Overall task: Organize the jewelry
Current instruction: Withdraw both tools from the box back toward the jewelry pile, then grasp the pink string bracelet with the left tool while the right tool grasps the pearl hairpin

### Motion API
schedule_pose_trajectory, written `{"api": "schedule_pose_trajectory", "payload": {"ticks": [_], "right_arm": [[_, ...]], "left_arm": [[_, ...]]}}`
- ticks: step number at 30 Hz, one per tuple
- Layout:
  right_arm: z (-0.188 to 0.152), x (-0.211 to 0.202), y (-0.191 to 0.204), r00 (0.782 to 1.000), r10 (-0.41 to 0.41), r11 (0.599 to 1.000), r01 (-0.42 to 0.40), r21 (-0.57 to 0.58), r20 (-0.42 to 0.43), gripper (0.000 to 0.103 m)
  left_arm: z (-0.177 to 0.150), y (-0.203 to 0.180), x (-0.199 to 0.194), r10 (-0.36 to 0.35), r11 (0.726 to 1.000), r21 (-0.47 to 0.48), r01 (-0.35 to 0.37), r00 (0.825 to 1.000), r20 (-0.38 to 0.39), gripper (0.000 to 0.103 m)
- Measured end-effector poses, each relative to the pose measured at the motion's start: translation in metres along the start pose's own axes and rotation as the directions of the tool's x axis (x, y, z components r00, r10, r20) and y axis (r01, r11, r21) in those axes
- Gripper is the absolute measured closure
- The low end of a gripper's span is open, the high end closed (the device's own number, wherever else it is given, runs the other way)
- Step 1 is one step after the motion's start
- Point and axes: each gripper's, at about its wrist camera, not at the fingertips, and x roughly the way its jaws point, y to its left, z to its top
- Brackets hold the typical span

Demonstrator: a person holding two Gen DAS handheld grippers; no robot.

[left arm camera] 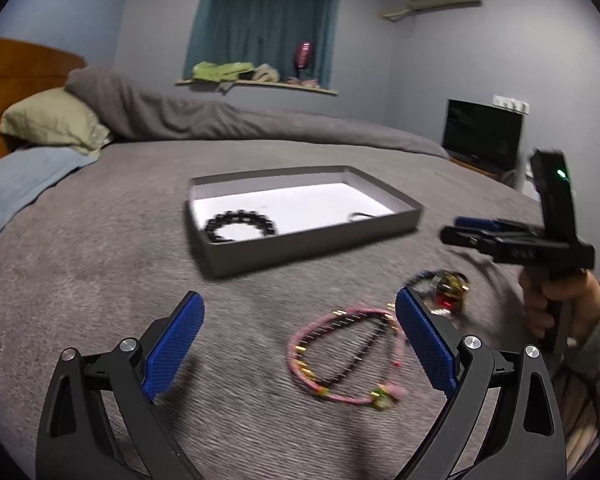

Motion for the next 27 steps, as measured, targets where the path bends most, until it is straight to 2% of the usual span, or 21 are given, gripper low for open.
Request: {"api": "schedule_pose_trajectory", "payload": {"ticks": [5, 8, 10, 14, 15, 16, 18, 27], "right_arm": [[-0.005, -0.005, 0.000, 1.000, -0.002, 1.000, 0.002, 0.000, -0.005, 0.030], [-0.009, -0.008, -0.001, 1.000, 0.007, 1.000, -0.007, 0.010, -0.013, 0.030], [-0.012, -0.011, -0.001, 1.000, 0.012, 1.000, -0.012, 0.010, -0.018, 0.030], [-0.019, -0.017, 0.002, 1.000, 0.019, 1.000, -0.019, -0.002, -0.021, 0.030], [-0.020, -0.018, 0.004, 1.000, 0.021, 1.000, -0.021, -0.006, -0.023, 0.030], [-0.022, -0.020, 0.005, 0.999, 0.025, 1.000, -0.026, -0.011, -0.025, 0.030], [-0.027, -0.022, 0.009, 0.999, 0.035, 0.999, -0.035, -0.023, -0.032, 0.030], [-0.036, -0.021, 0.042, 0.994, 0.091, 0.987, -0.097, -0.127, -0.056, 0.032]], "left_arm": [[-0.011, -0.025, -0.003, -0.038, 0.999, 0.033, 0.038, 0.999, -0.008, 0.009], [-0.019, -0.040, 0.001, -0.049, 0.997, 0.064, 0.052, 0.998, -0.040, 0.012], [-0.021, -0.048, 0.006, -0.047, 0.994, 0.098, 0.053, 0.997, -0.063, 0.030], [-0.026, -0.056, 0.021, -0.036, 0.991, 0.125, 0.052, 0.992, -0.124, 0.053], [-0.026, -0.056, 0.024, -0.033, 0.991, 0.124, 0.050, 0.990, -0.137, 0.064], [-0.027, -0.055, 0.026, -0.035, 0.992, 0.118, 0.053, 0.988, -0.149, 0.079], [-0.028, -0.052, 0.030, -0.044, 0.993, 0.104, 0.061, 0.985, -0.164, 0.098], [-0.011, -0.026, 0.005, -0.020, 1.000, 0.017, 0.021, 0.999, -0.044, 0.098]]}}
